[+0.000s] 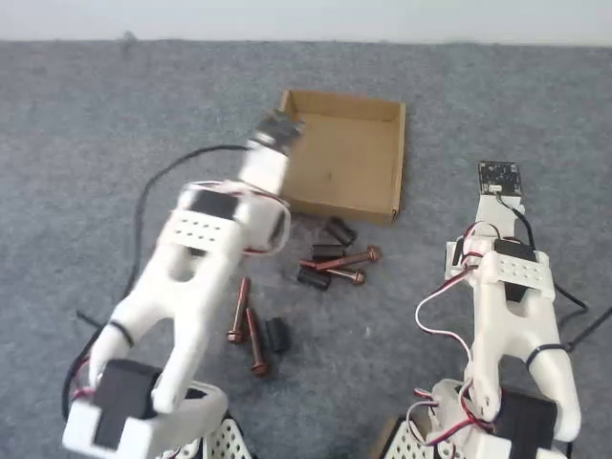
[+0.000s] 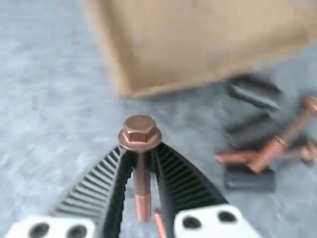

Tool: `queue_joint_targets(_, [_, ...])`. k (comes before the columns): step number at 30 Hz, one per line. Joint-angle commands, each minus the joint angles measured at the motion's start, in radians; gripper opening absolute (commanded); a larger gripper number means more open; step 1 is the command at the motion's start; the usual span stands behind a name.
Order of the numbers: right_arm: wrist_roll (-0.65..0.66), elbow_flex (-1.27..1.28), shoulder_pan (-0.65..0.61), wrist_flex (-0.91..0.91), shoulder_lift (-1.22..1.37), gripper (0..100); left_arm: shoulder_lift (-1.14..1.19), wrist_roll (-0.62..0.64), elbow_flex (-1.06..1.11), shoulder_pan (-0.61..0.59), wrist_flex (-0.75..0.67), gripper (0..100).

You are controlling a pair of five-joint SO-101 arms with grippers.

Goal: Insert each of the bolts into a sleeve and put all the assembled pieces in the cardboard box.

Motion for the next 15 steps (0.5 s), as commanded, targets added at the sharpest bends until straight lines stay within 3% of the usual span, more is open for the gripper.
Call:
queue_joint_targets(1, [-0.005, -0.006, -0.012, -0.019, -0.053, 0.8, -0.072, 0.087, -0.01, -0.1, -0.037, 1])
queue_joint_targets(7, [-0.009, -0.005, -0.015, -0.059, -0.053, 0.8, -0.072, 0.196, 0.015, -0.222, -0.074, 1])
queue_joint_targets(15, [0.0, -0.041, -0.14, -0.09, -0.065, 0.9, -0.074, 0.216, 0.177, -0.324, -0.371, 1])
